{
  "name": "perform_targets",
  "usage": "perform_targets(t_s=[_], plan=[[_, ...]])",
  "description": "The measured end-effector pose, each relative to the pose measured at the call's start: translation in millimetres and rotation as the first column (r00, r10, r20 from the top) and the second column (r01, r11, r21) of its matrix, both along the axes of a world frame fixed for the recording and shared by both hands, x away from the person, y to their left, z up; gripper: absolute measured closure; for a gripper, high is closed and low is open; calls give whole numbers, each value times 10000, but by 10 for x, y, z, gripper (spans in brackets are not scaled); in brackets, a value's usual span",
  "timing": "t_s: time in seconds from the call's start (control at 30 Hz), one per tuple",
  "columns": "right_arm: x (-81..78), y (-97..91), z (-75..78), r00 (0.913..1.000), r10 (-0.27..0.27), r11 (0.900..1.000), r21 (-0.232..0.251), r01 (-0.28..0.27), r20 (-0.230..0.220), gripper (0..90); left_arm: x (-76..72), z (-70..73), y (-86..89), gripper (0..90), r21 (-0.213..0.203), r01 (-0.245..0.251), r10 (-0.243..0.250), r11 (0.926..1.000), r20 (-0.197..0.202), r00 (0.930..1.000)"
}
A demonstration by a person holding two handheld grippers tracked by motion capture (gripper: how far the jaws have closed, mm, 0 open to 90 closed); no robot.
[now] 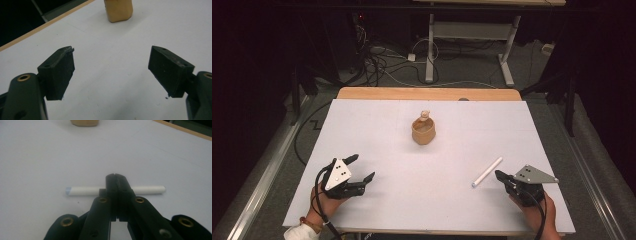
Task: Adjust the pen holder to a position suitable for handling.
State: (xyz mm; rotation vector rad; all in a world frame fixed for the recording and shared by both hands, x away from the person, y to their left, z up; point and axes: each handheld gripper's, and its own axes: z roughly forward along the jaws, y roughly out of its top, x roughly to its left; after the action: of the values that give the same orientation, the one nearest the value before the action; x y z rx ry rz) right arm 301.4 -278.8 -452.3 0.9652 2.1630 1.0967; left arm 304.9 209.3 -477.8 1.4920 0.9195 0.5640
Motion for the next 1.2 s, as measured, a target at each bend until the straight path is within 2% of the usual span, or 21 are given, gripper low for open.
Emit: perform_targets(t_s=[0.1, 0.27, 0.37, 0.47, 0.57, 0.7, 0.73, 0.77, 0.8, 0.83, 0.87, 0.97, 1.0, 1.07, 1.2], plan=[[50, 106, -19, 9993, 328, 9995, 38, -328, -157, 900, 7, -17, -18, 201, 91, -11, 11, 10000, -62, 10000], [80, 298, -82, 9951, 898, 9951, -381, -914, -419, 900, 5, -34, -31, 202, 303, 2, 1, 9995, -73, 10000], [65, 321, -92, 9947, 921, 9934, -648, -950, -463, 900, 2, -32, -23, 202, 284, -1, 3, 9996, -84, 10000], [83, 248, -96, 9975, 433, 9953, -845, -479, -560, 900, 4, -35, -19, 202, 243, 0, 3, 9997, -109, 9999], [143, 137, -114, 9974, -377, 9928, -1160, 304, -608, 900, 3, -39, -24, 202, 265, -8, 11, 9996, -108, 9999], [274, -36, -139, 9862, -1429, 9827, -1308, 1313, -837, 900, 6, -37, -22, 202, 277, 22, -19, 9996, -109, 9999], [274, -36, -139, 9862, -1429, 9827, -1308, 1313, -837, 900, 6, -37, -22, 202, 277, 22, -19, 9996, -109, 9999], [374, -128, -166, 9766, -1797, 9784, -1243, 1650, -1181, 900, 7, -38, -27, 202, 235, 18, -16, 9997, -107, 9999], [406, -148, -166, 9733, -1852, 9783, -1190, 1696, -1356, 900, 8, -39, -27, 202, 263, 31, -28, 9996, -107, 9999], [438, -162, -160, 9718, -1950, 9767, -1173, 1800, -1327, 900, 8, -41, -29, 202, 274, 50, -46, 9996, -127, 9999], [472, -167, -158, 9712, -2036, 9734, -1317, 1873, -1236, 900, 8, -44, -32, 202, 279, 48, -45, 9996, -136, 9999], [582, -175, -171, 9654, -2231, 9669, -1562, 2016, -1351, 900, 7, -48, -34, 202, 297, 99, -95, 9995, -136, 9999], [613, -180, -170, 9645, -2314, 9641, -1625, 2099, -1272, 900, 24, -51, -120, 202, -899, -54, 57, 9959, 34, 10000], [678, -192, -172, 9610, -2367, 9638, -1595, 2138, -1426, 900, 25, -52, -120, 202, -921, -35, 37, 9957, 15, 10000], [764, -188, -175, 9579, -2520, 9579, -1764, 2267, -1375, 900, 28, -66, -135, 202, -904, 1, -6, 9959, -61, 10000]])
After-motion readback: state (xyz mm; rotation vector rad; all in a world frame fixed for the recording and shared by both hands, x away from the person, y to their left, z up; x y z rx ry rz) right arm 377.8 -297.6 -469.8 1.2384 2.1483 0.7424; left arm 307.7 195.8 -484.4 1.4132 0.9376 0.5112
